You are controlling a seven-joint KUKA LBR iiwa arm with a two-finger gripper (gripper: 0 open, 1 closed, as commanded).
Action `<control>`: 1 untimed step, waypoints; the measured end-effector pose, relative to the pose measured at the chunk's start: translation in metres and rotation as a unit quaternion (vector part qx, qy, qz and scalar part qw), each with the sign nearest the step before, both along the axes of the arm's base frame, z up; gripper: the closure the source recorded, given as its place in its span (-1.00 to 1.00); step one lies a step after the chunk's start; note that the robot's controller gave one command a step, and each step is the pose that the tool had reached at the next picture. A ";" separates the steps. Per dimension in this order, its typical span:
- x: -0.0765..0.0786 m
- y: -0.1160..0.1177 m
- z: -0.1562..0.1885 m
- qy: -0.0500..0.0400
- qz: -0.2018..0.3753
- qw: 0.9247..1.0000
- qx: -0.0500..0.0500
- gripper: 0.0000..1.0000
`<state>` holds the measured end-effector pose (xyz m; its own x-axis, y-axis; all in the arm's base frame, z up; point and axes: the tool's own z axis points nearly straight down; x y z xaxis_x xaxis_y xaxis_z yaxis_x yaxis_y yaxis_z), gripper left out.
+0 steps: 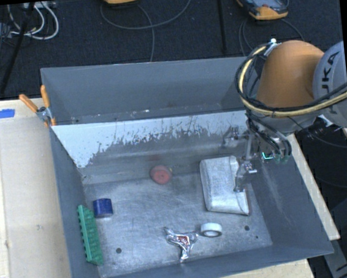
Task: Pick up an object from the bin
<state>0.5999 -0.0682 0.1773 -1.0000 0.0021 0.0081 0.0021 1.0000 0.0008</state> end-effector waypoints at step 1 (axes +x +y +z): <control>-0.041 0.111 -0.107 -0.004 0.080 0.997 0.000 -1.00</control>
Offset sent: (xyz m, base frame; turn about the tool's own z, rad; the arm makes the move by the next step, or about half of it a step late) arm -0.0415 0.1078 -0.1073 -0.1540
